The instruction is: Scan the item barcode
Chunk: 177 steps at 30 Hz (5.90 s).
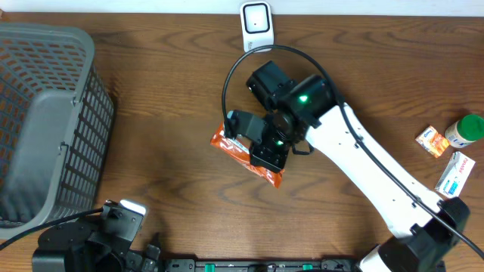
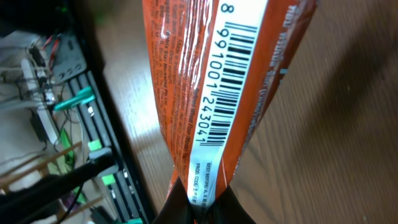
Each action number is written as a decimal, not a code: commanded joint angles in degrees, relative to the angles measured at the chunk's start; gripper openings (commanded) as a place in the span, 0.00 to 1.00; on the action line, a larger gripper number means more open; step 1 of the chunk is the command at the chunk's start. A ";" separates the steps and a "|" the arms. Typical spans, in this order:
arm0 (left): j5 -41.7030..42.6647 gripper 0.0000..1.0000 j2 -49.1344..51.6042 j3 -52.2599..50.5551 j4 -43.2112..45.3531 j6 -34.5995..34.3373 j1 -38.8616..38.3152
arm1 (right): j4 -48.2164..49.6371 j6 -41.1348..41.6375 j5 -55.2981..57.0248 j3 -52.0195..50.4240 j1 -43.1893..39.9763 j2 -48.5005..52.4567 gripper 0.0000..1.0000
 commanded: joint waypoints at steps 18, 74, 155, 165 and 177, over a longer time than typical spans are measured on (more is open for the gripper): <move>-0.17 0.95 -0.20 0.37 -0.13 0.33 -0.17 | -5.20 -12.35 -2.34 0.63 0.37 -6.88 0.01; -0.17 0.95 -0.20 0.37 -0.13 0.33 -0.17 | 125.94 -75.49 67.12 0.63 -11.43 49.79 0.01; -5.27 0.95 -0.20 0.37 -0.15 0.33 -0.17 | 74.16 -13.35 66.64 0.63 11.15 47.52 0.06; -5.27 0.95 -0.20 0.37 -0.15 0.33 -0.17 | 52.43 2.54 45.18 0.63 9.31 34.84 0.99; -5.27 0.95 -0.20 0.37 -0.15 0.33 -0.17 | 44.11 20.44 -4.52 0.66 -4.00 22.95 0.99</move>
